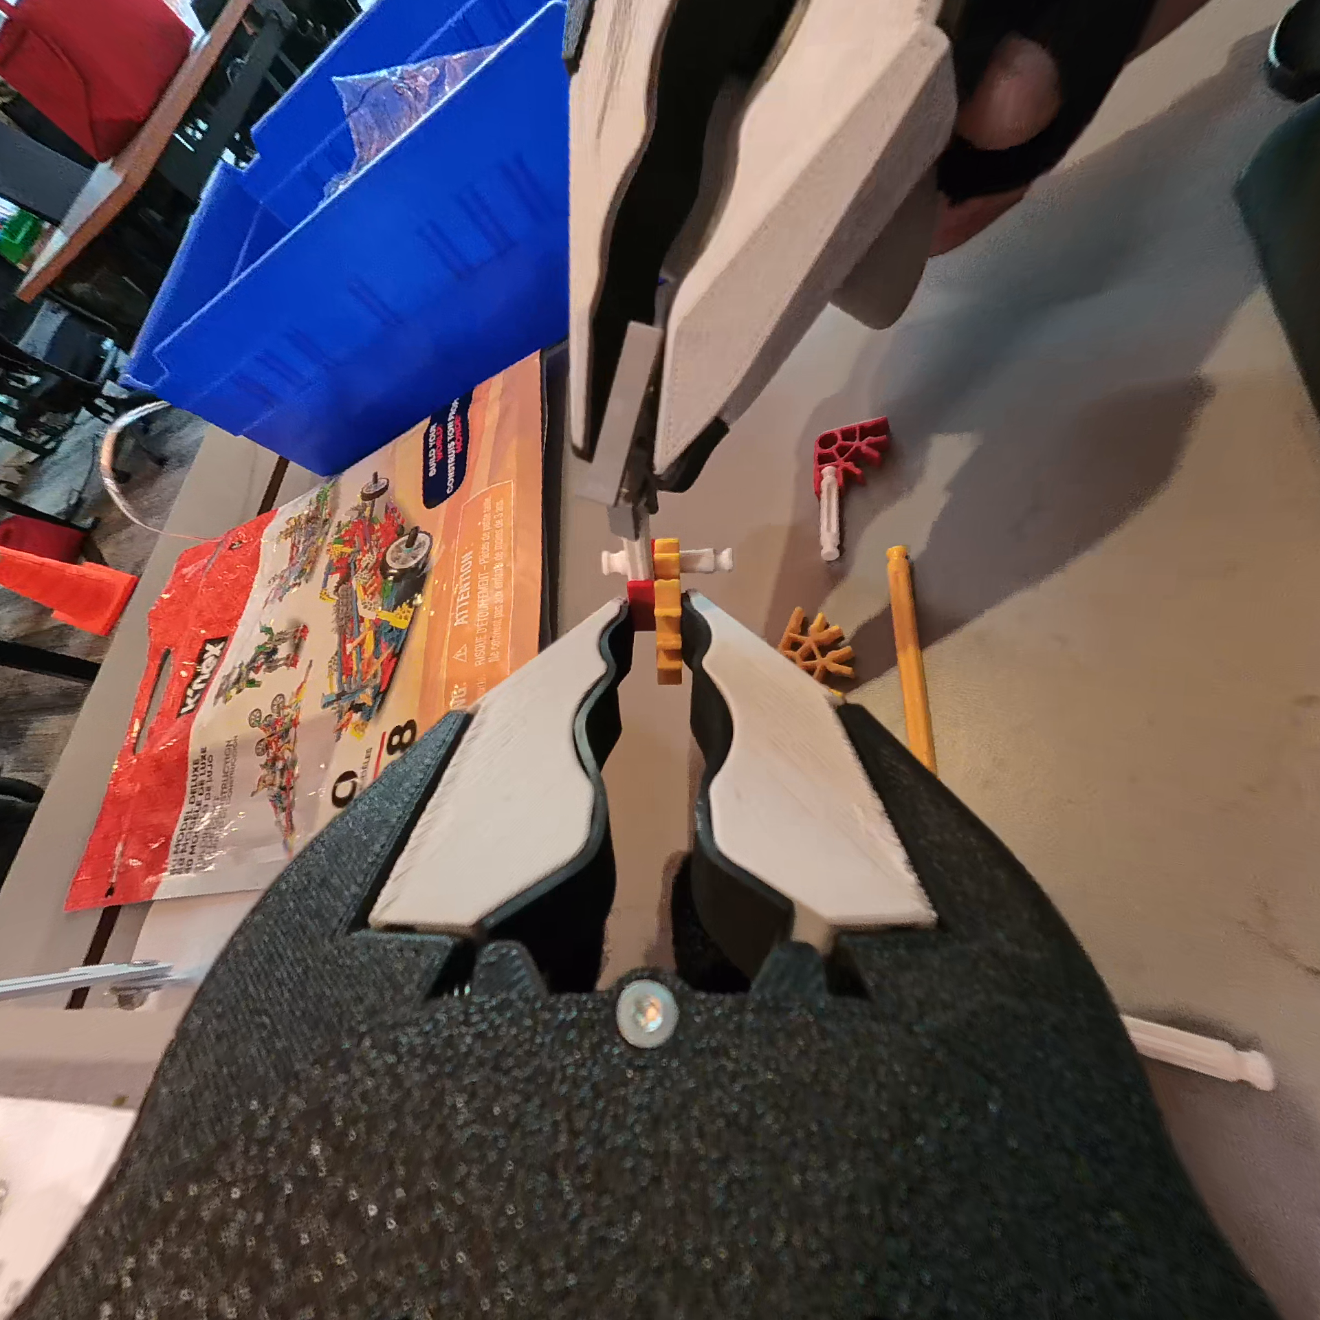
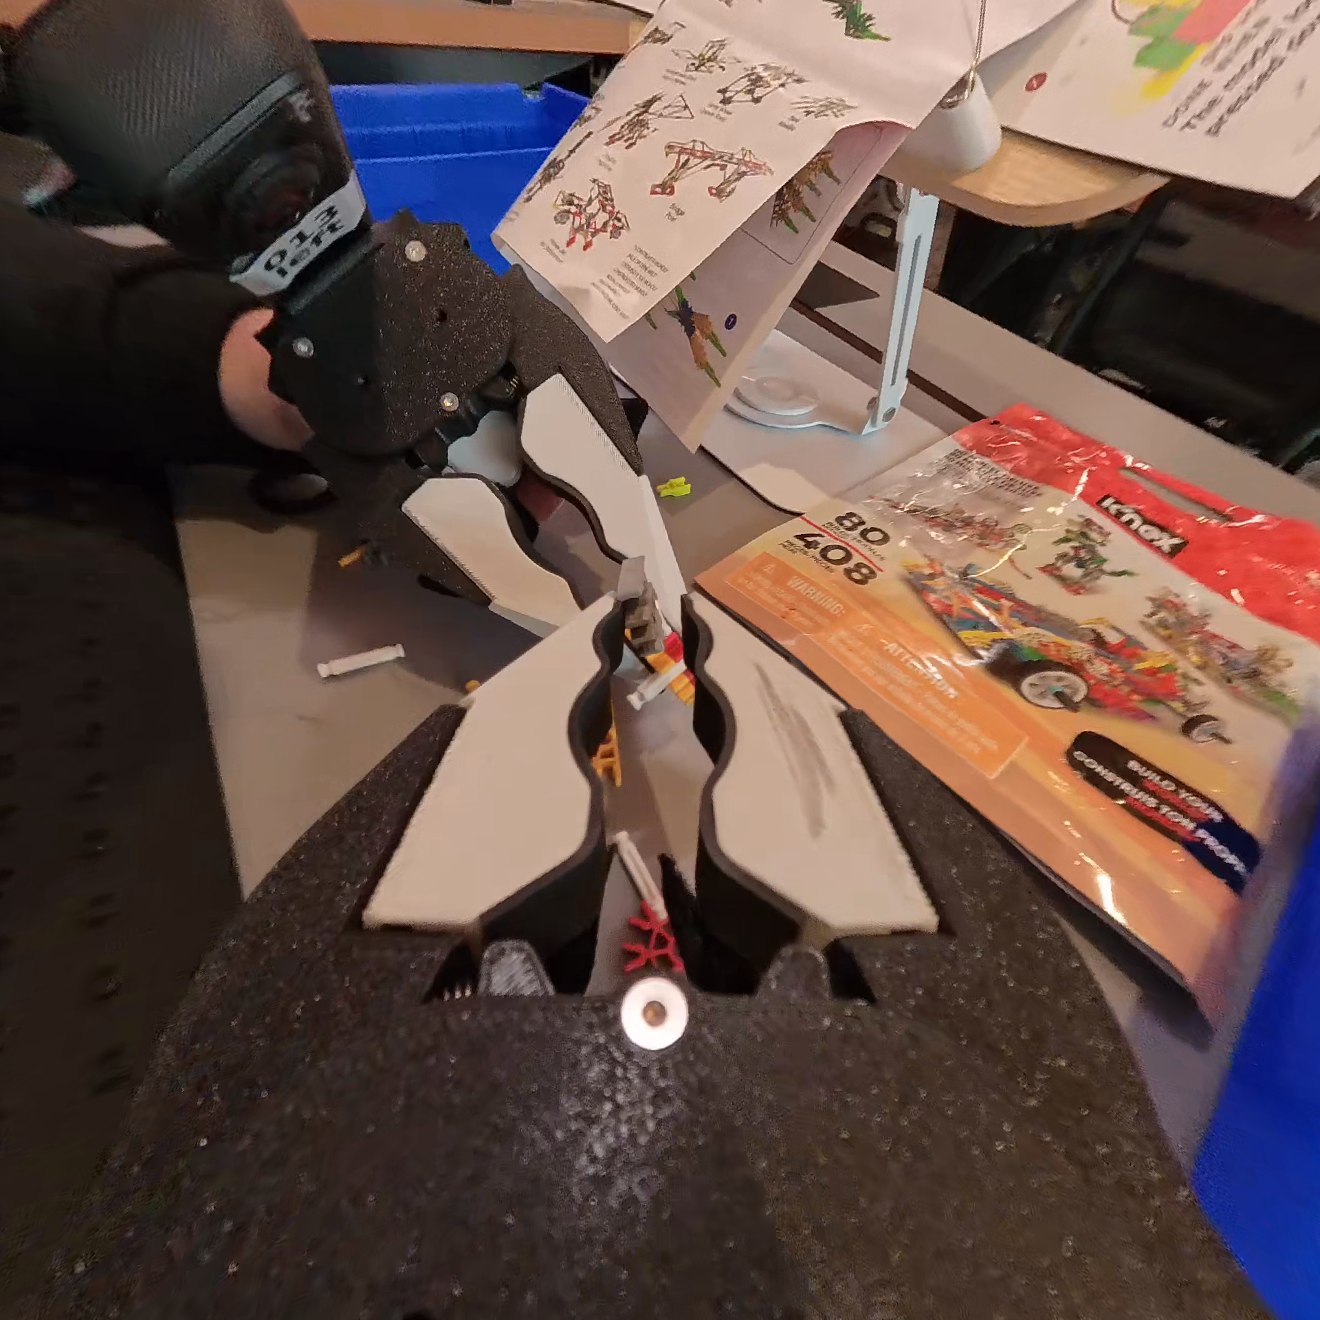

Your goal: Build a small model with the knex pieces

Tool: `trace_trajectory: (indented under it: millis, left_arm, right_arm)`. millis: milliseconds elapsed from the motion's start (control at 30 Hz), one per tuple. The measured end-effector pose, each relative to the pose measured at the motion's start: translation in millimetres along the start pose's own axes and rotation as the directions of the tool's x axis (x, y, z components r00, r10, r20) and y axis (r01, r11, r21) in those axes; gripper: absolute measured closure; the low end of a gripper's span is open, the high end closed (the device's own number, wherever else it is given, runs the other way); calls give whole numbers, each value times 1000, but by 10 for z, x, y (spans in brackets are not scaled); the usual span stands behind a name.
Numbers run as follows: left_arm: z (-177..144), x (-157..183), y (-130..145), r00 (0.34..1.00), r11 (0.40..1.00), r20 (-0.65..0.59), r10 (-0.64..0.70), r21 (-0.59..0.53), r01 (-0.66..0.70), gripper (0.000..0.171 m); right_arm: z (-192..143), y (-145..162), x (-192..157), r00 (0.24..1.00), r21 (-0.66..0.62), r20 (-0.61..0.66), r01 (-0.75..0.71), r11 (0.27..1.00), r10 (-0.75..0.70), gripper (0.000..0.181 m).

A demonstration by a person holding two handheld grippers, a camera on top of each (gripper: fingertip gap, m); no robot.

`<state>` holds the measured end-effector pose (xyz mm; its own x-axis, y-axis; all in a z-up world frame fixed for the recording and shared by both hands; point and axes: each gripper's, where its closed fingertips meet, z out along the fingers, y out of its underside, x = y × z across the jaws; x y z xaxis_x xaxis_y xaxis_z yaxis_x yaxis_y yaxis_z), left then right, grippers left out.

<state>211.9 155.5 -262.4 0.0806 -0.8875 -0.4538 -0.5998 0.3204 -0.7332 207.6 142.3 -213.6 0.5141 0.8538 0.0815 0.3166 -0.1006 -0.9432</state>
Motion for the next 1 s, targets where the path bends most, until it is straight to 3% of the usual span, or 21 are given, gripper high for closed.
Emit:
trace_trajectory:
  millis: [233, 667, 833, 1000]
  left_arm:
    - [28, 79, -10, 996, 998, -62, -57, 4, 57, 160]
    - [34, 59, -45, 999, 999, -35, -40, 7, 40, 160]
    - [33, 104, -62, 982, 988, -115, -148, 17, 151, 160]
    - [6, 145, -111, 925, 950, -239, -294, 32, 310, 160]
  right_arm:
    - [7, 15, -43, 998, -37, 30, 51, 998, -50, 175]
    - [-23, -13, 0, 985, 3, 81, -155, 988, 155, 176]
    - [-24, -6, 11, 1000, -33, 9, 17, 999, -16, 177]
    - [-18, -48, 15, 981, -77, -43, 186, 979, -190, 177]
